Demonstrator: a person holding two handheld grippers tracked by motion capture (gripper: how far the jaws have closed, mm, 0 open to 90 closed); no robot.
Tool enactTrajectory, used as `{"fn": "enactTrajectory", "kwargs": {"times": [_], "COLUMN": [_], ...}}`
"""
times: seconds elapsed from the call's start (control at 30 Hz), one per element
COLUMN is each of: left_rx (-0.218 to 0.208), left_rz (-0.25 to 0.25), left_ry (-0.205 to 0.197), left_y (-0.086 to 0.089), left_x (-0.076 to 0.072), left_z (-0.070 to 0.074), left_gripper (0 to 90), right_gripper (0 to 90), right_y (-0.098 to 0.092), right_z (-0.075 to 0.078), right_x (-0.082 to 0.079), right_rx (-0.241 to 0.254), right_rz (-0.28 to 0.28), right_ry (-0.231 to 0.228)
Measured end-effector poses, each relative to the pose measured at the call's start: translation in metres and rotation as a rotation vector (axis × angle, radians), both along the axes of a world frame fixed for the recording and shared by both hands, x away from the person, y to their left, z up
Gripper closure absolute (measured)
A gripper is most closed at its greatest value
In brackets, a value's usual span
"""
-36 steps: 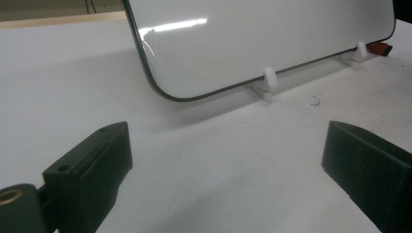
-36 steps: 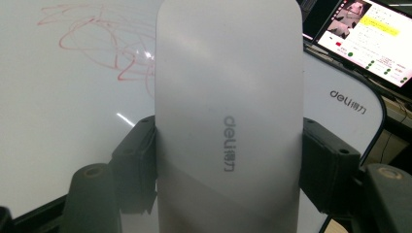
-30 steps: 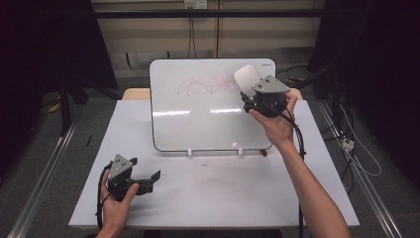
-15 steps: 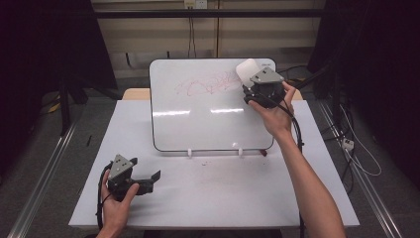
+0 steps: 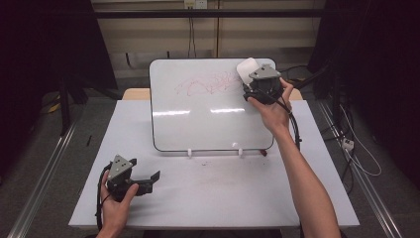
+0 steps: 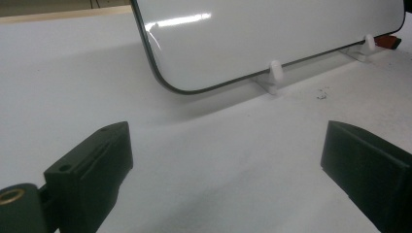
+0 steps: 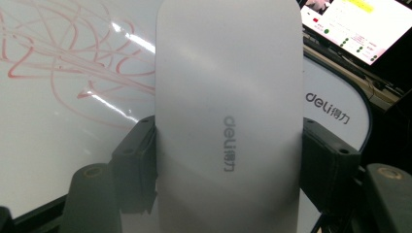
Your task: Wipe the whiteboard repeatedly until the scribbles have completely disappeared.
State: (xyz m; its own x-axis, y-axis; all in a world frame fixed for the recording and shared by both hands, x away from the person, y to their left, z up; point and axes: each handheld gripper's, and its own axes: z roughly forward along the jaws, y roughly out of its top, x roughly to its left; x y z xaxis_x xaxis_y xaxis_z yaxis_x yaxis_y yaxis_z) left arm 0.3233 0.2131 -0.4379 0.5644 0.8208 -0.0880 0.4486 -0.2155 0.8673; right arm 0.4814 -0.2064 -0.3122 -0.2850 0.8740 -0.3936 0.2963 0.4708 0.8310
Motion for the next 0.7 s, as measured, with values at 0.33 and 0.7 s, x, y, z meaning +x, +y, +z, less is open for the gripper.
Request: {"fn": "enactTrajectory", "kwargs": {"times": [0.33,0.7], "left_rx": [0.008,0.008], "left_rz": [0.001,0.002], "left_ry": [0.004,0.005], "left_y": [0.0003,-0.0002], "left_x": [0.0002,0.0000], "left_z": [-0.0002,-0.0003], "left_gripper": [4.7,4.7], "right_gripper": [31.7,31.7], "right_y": [-0.0025,-0.0004], "right_z": [-0.0051,-0.0086], "right_x": [0.0064,0.0053], "right_rx": [0.024,0.041], "right_rz": [-0.013,-0.025], "right_ry": [0.019,0.008]}}
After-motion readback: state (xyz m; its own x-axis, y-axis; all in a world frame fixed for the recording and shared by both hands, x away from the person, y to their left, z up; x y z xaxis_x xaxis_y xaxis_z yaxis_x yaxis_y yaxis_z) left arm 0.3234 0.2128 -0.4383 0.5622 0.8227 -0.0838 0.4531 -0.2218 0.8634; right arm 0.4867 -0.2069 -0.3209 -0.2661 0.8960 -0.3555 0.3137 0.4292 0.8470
